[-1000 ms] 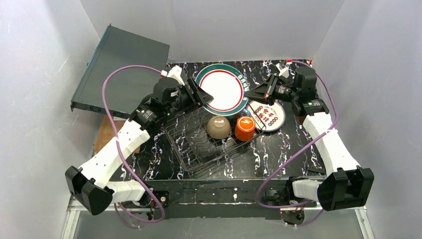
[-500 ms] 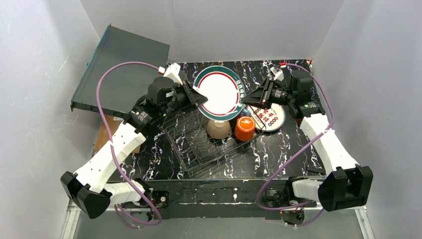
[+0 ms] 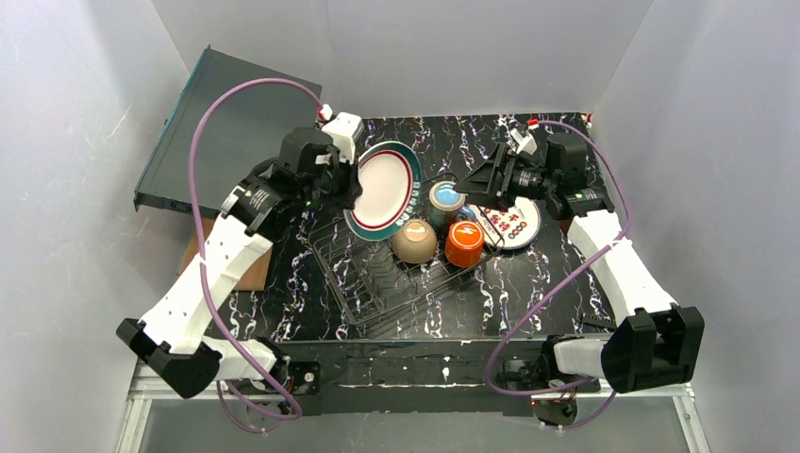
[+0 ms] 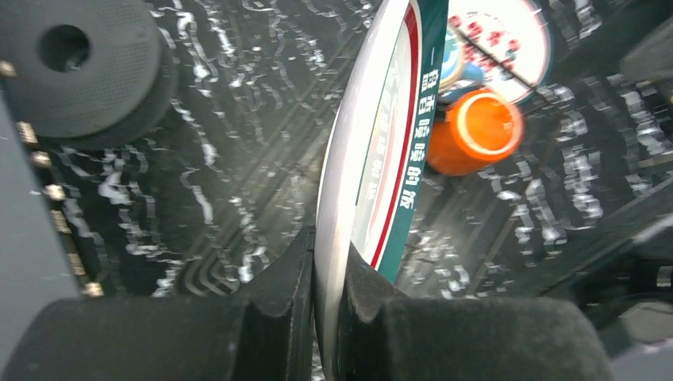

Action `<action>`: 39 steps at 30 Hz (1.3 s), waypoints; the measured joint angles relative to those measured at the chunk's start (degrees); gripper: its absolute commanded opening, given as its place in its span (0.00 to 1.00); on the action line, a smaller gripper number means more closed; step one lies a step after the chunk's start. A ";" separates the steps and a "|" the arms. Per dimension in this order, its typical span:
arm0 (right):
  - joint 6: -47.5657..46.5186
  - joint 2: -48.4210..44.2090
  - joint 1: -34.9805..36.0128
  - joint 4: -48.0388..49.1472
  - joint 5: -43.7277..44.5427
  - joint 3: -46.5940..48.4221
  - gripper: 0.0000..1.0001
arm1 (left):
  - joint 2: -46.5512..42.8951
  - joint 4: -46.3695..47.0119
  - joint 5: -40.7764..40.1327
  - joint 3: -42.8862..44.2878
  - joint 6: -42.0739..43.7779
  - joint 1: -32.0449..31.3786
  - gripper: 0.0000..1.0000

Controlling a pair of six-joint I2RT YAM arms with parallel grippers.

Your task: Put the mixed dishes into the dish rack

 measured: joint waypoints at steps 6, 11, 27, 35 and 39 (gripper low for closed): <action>-1.07 1.16 0.00 -0.63 -0.11 0.66 0.87 | 3.65 -4.28 -5.81 2.23 14.21 0.00 0.00; -2.58 1.18 0.00 -2.80 1.01 2.01 0.87 | 4.57 -5.46 -10.47 1.92 23.85 0.00 0.00; -2.95 2.58 -0.04 -2.80 1.20 2.84 0.88 | 7.63 -4.90 -8.92 -4.42 38.32 0.02 0.00; -2.08 3.13 -0.11 -2.38 -0.07 2.84 0.88 | 8.41 -4.37 -6.84 -5.05 39.41 -0.39 0.00; -1.88 3.32 -0.15 -2.32 -0.28 2.84 0.88 | 10.56 -4.39 -7.30 -5.05 39.63 -0.90 0.08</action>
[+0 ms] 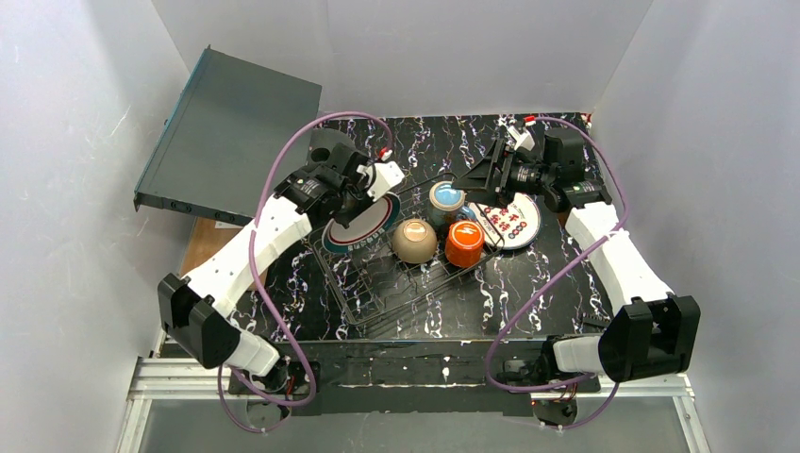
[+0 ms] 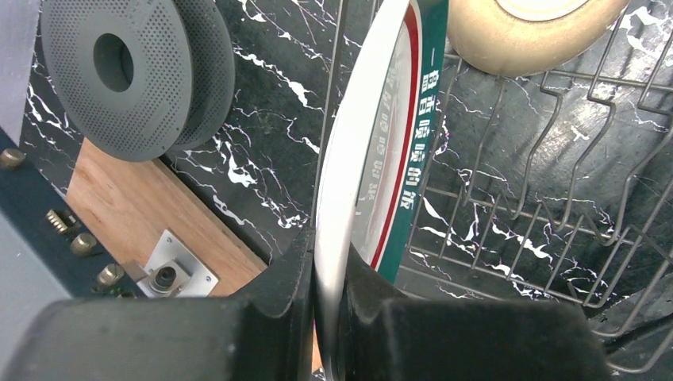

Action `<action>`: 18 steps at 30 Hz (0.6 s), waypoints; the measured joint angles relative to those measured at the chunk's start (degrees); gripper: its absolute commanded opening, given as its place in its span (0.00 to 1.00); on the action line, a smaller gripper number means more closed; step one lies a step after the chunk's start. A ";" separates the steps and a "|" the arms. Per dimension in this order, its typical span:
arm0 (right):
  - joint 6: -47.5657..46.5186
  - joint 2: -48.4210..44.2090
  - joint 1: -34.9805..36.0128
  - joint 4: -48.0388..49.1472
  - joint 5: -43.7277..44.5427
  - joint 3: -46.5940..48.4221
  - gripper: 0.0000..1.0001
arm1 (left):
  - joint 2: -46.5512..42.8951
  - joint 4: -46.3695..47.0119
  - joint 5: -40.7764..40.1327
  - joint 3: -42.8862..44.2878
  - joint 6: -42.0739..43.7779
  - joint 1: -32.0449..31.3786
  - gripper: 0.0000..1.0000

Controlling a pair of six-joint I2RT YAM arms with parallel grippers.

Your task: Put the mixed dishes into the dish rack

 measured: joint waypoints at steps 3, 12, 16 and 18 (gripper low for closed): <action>0.04 0.00 0.00 0.04 -0.13 0.00 0.88 | 1.42 0.00 -0.63 -0.15 -0.07 -0.31 0.15; 0.09 0.02 -0.07 0.09 -0.33 0.00 0.88 | 1.81 0.59 -2.16 -1.40 -1.68 -0.52 0.37; 0.11 0.02 -0.07 0.04 -0.37 0.00 0.88 | 1.97 0.61 -3.13 -1.77 -2.93 -0.55 0.44; 0.11 0.02 -0.07 -0.02 -0.35 0.00 0.88 | 1.95 0.63 -3.30 -1.77 -3.54 -0.55 0.47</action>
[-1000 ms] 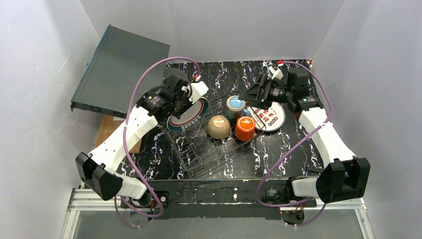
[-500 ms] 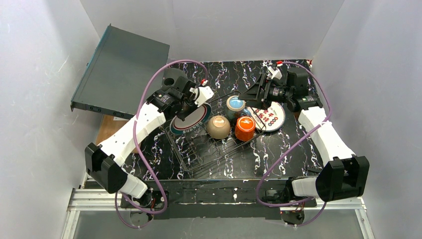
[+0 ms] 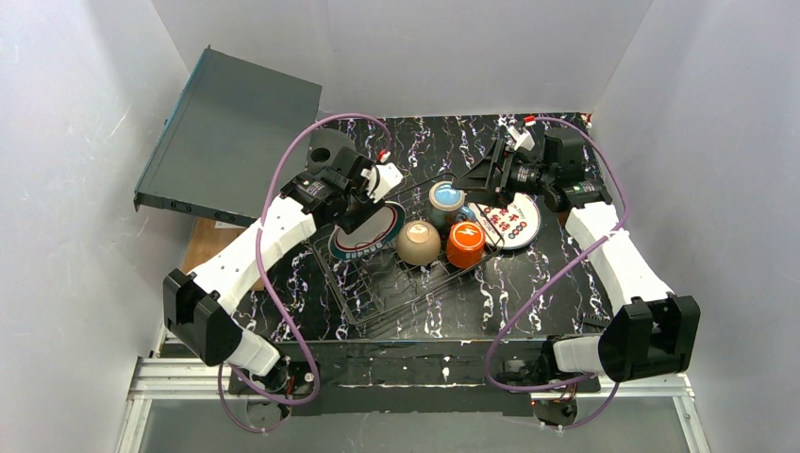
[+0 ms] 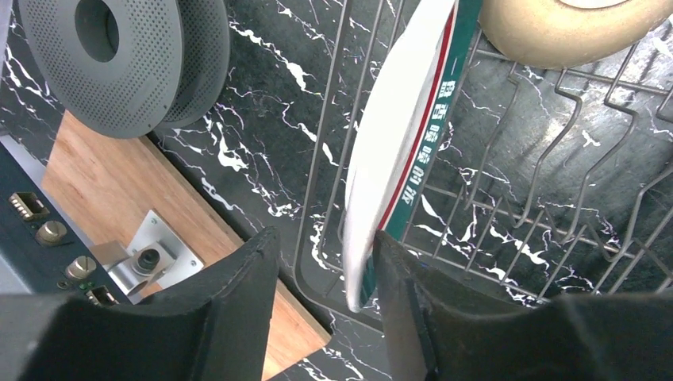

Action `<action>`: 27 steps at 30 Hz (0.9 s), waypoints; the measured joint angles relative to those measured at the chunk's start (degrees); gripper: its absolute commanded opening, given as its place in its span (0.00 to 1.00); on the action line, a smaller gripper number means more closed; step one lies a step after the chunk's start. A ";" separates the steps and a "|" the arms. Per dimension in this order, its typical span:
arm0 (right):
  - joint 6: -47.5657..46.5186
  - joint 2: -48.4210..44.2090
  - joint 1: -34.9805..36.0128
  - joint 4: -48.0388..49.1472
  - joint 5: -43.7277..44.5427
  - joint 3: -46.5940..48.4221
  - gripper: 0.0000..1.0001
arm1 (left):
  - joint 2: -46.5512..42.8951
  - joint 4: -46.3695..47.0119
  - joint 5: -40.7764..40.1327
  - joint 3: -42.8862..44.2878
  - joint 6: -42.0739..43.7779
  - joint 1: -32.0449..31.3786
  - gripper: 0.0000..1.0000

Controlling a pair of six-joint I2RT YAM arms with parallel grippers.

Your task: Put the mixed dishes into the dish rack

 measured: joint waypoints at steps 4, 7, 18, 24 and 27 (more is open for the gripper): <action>-0.04 0.31 0.00 -0.11 0.02 0.00 0.88 | -0.17 -0.17 0.44 0.13 -1.11 0.00 0.67; -0.07 0.63 0.00 -0.55 0.28 0.00 0.88 | -0.98 -0.17 1.49 0.48 -2.21 -0.02 0.79; -2.01 0.72 0.02 -6.08 4.50 2.82 0.92 | -11.74 -0.55 6.27 5.16 -9.73 -0.07 0.98; -6.75 -0.70 0.02 -16.41 16.20 10.25 0.98 | -21.31 0.83 11.13 5.03 -17.62 -0.07 0.98; -8.81 -2.08 0.02 -21.75 25.05 13.18 0.98 | -26.82 3.69 14.21 3.15 -22.08 -0.07 0.98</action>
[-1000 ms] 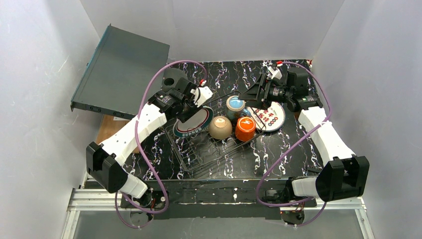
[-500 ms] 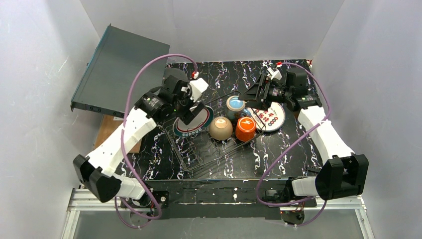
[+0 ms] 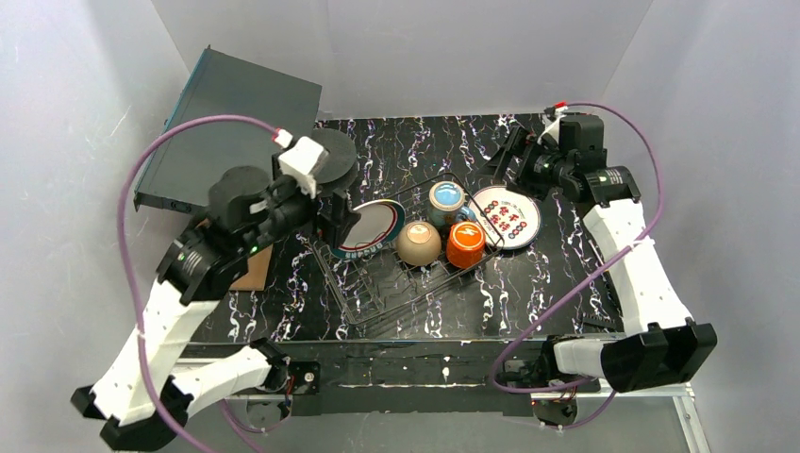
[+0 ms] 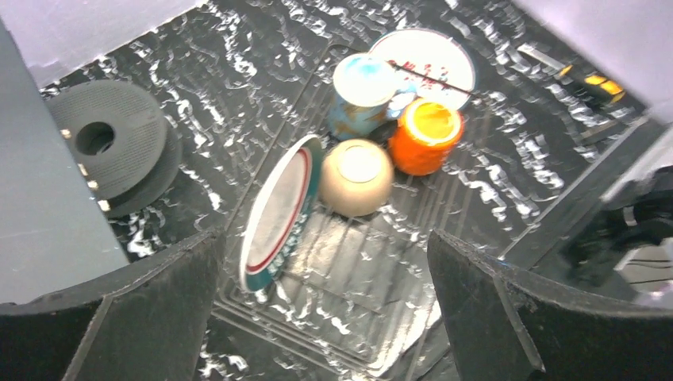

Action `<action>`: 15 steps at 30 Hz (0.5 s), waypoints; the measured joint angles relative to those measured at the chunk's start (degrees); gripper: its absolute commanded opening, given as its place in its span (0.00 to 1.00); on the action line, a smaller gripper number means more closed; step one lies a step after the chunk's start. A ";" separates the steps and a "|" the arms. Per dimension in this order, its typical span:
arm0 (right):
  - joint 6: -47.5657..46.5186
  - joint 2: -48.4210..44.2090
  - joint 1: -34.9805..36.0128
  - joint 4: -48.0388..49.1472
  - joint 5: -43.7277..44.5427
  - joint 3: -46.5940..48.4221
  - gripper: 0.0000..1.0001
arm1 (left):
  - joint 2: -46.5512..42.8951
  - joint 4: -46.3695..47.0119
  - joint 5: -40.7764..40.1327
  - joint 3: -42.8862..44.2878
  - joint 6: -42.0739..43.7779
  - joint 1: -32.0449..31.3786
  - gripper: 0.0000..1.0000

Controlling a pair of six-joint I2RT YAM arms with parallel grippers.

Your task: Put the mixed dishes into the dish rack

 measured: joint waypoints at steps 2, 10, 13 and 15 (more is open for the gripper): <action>-1.01 -0.94 0.00 -2.51 6.58 0.81 0.98 | -3.80 2.34 1.81 -2.38 -3.23 0.00 0.98; -0.44 -6.08 -3.63 -5.73 29.94 -5.35 0.98 | -12.13 8.72 6.43 -10.69 -14.34 0.00 0.98; 1.33 -7.23 -11.32 -3.06 27.26 -12.09 0.95 | -12.44 8.11 6.99 -11.52 -16.50 0.00 0.98; 2.69 -6.56 -16.79 0.09 23.28 -17.11 0.91 | -12.66 6.97 6.95 -11.54 -17.55 0.00 0.98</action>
